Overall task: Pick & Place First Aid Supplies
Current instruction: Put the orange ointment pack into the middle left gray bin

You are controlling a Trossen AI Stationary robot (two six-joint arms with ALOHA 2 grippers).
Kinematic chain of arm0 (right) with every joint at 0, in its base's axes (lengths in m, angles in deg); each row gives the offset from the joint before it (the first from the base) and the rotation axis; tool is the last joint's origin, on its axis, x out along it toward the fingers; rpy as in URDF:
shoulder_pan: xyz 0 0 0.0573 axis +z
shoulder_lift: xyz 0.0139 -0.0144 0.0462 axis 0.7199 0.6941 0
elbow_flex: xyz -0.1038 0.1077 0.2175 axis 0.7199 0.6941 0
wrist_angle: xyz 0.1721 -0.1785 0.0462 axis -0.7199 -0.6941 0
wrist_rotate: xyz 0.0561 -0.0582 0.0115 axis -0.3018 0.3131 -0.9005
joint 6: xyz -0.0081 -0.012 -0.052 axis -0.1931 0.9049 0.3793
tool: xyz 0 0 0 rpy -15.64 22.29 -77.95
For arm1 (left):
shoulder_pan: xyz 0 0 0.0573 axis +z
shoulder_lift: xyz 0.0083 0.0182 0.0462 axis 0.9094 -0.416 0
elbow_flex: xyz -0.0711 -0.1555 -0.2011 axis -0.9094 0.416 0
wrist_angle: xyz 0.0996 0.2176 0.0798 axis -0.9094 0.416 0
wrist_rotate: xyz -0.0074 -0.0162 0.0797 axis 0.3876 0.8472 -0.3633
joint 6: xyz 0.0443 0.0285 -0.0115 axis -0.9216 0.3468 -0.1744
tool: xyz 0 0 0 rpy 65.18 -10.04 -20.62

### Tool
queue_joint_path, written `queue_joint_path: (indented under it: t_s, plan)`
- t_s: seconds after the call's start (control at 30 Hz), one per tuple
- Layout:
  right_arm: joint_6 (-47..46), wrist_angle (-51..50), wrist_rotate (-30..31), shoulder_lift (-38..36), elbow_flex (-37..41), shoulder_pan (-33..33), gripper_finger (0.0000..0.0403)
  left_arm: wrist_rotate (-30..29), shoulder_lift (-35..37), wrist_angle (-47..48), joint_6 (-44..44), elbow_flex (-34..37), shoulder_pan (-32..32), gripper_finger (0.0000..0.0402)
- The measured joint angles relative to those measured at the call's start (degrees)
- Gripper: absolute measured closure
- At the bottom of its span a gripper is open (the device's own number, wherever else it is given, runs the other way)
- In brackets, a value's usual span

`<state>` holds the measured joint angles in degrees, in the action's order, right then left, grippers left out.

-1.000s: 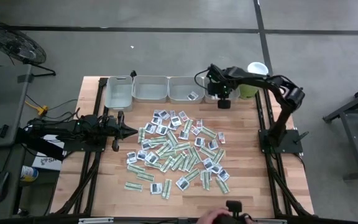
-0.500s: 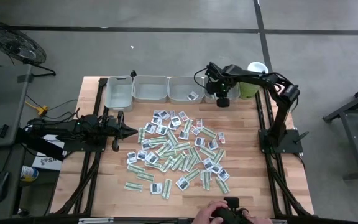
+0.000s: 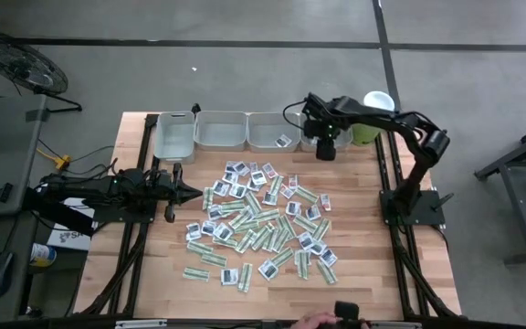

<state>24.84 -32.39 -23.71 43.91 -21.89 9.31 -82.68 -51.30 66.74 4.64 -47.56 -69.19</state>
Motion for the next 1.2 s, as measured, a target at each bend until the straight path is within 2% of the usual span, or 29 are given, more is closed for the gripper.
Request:
queue_joint_path:
  t_s: [0.17, 0.37, 0.5, 0.73, 0.97, 1.2]
  plan:
    - [-7.46, -7.05, -2.61, -3.37, 0.0, 4.36, 0.0269, 0.0, -0.01, 0.0, -0.01, 0.0, 0.0, 0.0401]
    - [-22.58, -14.68, -13.46, -4.61, 0.05, 9.83, 0.0268, 0.0, 0.0, 0.0, -0.01, 0.0, 0.0, 0.0401]
    - [-30.57, -13.03, -18.89, -4.68, 2.93, 13.66, 0.027, 0.0, -0.01, 0.01, 0.0, 0.0, 0.0, 0.0401]
    - [-42.61, -7.47, -18.8, -5.59, 11.15, 19.55, 0.0269, 0.0, 0.0, 0.02, -0.01, 0.0, 0.0, 0.0401]
    - [-57.57, 2.13, -17.27, -7.7, 20.53, 21.16, 0.0269, 0.0, 0.0, 0.0, -0.01, 0.0, 0.0, 0.0401]
    - [-63.26, 10.99, -10.83, -7.93, 25.61, 21.11, 0.0269, 0.0, 0.0, 0.02, 0.01, 0.0, 0.0, 0.0401]
